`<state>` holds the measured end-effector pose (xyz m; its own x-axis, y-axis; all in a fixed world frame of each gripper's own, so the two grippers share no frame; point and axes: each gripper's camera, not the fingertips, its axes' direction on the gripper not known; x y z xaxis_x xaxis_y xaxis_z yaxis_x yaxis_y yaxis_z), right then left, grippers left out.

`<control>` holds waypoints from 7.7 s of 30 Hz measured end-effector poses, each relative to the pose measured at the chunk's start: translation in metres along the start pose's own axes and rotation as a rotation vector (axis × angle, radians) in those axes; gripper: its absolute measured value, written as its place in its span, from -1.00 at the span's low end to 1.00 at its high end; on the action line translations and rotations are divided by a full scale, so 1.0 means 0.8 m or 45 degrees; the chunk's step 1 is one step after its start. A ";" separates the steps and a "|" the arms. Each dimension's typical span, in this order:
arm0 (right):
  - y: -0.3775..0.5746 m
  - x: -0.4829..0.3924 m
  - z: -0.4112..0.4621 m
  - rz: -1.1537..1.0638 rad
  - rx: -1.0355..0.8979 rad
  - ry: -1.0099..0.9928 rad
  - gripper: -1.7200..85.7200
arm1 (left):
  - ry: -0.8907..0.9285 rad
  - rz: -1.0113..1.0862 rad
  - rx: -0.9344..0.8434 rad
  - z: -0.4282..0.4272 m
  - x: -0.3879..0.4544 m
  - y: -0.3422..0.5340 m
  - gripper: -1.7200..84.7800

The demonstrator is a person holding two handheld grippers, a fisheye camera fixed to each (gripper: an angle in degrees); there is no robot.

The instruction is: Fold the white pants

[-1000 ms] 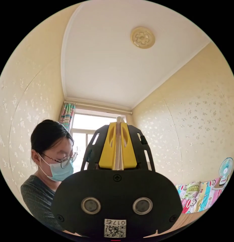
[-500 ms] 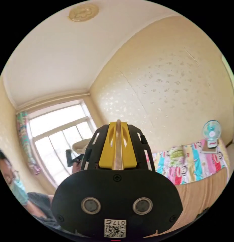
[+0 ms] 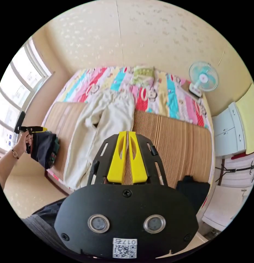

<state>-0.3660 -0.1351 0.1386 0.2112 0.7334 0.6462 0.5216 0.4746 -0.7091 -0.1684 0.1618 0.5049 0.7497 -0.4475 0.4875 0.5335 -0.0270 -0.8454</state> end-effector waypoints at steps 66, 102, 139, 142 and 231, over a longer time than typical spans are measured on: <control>0.462 0.403 0.169 -0.312 -0.706 -0.765 -0.75 | -0.012 -0.414 -0.240 0.016 -0.331 0.054 -0.72; 0.714 0.297 0.196 0.346 -0.831 -0.584 -0.85 | 0.278 0.181 -0.516 -0.056 -0.395 0.086 -0.66; 0.649 0.191 0.250 0.575 -0.827 -1.010 -0.81 | 0.259 0.067 -0.547 -0.048 -0.505 0.054 -0.83; 0.640 0.178 0.214 0.468 -0.772 -0.979 -0.86 | 0.524 0.134 -0.571 -0.051 -0.505 0.052 -0.84; 0.634 0.514 -0.291 -0.422 -0.542 -1.319 -0.85 | -0.188 0.579 -0.588 0.309 0.206 0.044 -0.86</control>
<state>0.1778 0.2939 0.1106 -0.6605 0.7437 0.1032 0.7010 0.6600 -0.2701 0.0708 0.3077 0.6093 0.9238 -0.3785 0.0573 -0.0465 -0.2597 -0.9646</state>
